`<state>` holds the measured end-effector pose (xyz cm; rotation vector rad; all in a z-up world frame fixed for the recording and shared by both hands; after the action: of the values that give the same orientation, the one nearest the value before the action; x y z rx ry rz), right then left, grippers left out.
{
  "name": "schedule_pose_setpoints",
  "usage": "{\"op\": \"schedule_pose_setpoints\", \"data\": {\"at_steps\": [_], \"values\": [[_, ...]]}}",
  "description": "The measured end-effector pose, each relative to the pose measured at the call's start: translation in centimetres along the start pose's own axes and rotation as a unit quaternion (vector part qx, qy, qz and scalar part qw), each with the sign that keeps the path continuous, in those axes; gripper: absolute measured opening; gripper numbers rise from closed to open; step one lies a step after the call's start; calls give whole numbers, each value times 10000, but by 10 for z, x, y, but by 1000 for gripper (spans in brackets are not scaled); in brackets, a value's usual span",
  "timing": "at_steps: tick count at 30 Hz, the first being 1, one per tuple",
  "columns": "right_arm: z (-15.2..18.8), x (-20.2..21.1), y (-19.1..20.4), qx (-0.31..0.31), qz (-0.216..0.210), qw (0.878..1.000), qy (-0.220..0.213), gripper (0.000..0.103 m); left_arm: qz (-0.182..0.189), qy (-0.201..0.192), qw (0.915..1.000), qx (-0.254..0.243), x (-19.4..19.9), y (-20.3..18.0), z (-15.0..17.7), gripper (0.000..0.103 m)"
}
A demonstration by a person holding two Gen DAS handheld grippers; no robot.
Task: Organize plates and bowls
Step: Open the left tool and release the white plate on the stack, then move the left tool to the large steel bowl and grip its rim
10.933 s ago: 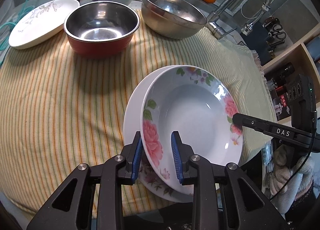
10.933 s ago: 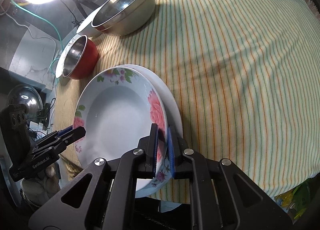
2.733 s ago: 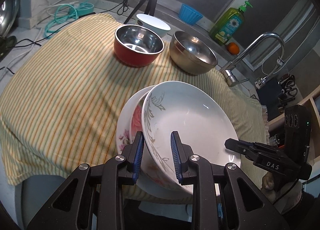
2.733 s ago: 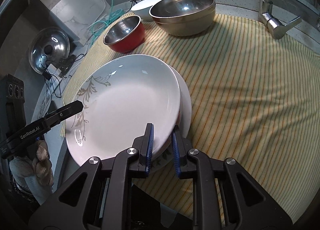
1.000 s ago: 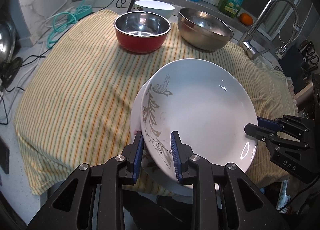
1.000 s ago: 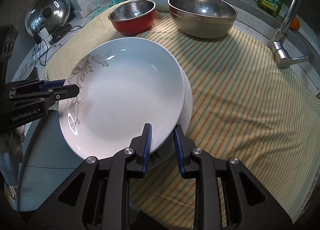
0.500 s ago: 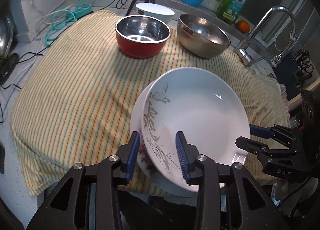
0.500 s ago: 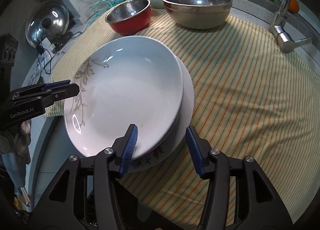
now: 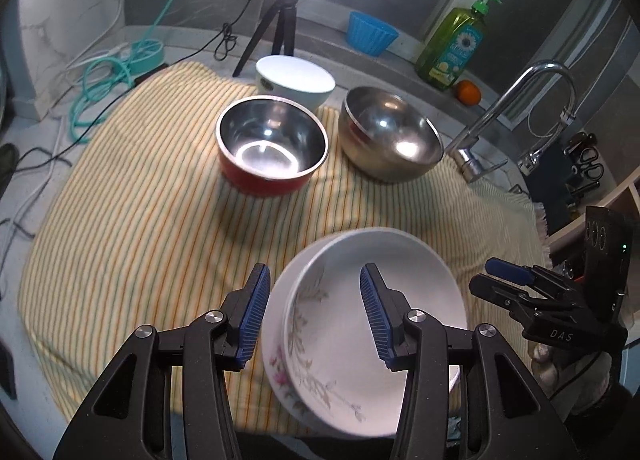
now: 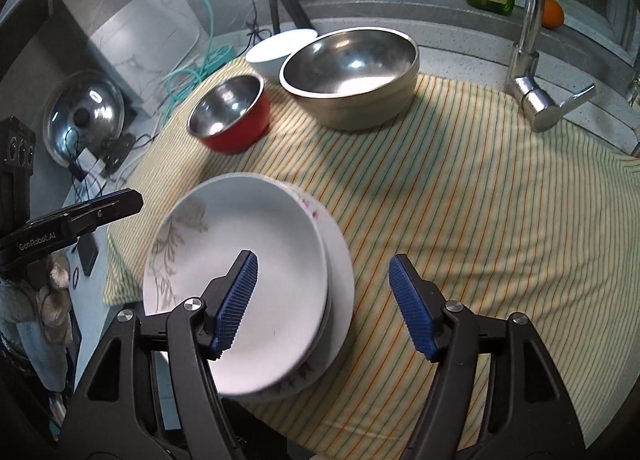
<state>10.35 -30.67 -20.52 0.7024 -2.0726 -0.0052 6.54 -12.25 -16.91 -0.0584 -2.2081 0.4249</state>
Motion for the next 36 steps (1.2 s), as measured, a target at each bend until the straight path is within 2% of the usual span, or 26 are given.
{"op": "schedule_pose_setpoints", "data": {"at_steps": [9,16,21,29,31,36], "values": [[-39,-11,-15,-568,256,9978,-229,71,482,96,9984,-283,-28,-5,-46,46],[-68,-21,-41,-1213,384,9910,-406,71,895,303,9946,-440,-59,-17,-76,46],[-86,-29,-55,-1446,463,9873,-474,71,1100,425,9918,-499,-81,-27,-96,46],[-108,-47,-71,-1617,429,9850,-419,71,1125,610,9914,-267,-117,-25,-118,46],[-110,-53,-77,-1713,380,9838,-368,64,1095,644,9917,-219,-124,-22,-120,46],[-117,-68,-85,-1855,276,9819,-266,58,1073,765,9908,-315,-135,-24,-122,45]]}}
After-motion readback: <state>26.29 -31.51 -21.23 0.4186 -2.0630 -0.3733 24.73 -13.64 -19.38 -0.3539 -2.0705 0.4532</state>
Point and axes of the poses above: each gripper's, at about its wrist camera, not at the fingertips, and x roughly against the way its jaws point, y to its left, z to its underside, the point moved 9 cm from there along -x, roughly the way its jaws point, and after that the axes turned 6 degrees about -y, right-handed, at the moved point
